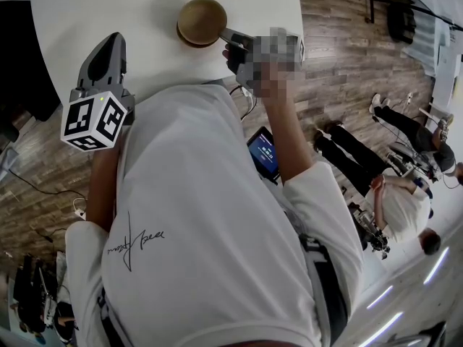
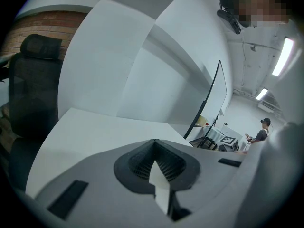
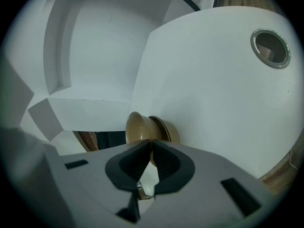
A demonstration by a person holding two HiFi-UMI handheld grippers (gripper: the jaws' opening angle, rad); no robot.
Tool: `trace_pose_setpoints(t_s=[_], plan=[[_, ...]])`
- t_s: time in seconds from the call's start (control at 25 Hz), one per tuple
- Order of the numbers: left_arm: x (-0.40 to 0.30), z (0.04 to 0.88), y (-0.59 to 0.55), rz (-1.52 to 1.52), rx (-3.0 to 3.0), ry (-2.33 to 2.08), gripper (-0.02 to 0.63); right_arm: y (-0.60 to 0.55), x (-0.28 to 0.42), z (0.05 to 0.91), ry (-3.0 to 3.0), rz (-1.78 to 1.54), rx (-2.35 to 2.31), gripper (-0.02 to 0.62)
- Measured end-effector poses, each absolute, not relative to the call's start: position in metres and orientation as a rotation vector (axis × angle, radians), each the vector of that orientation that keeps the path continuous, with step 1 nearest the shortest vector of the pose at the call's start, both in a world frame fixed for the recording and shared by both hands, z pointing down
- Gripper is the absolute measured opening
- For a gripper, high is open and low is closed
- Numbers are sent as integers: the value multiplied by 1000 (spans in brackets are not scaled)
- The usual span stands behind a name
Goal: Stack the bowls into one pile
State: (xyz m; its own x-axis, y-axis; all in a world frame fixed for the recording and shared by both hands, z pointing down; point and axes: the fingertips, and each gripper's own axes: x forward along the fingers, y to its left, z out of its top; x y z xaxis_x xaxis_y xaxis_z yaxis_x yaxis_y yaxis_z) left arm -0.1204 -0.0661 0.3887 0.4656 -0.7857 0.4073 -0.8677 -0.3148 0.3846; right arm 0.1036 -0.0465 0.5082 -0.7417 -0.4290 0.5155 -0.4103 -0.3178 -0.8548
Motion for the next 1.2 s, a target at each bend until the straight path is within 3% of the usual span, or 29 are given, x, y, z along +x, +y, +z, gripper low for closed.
trace_pose_setpoints(t_s=[1.2], plan=[[-31,381,-96,338,2358,-1159,5,-45,109,520,1939,-2240,-1279,48]])
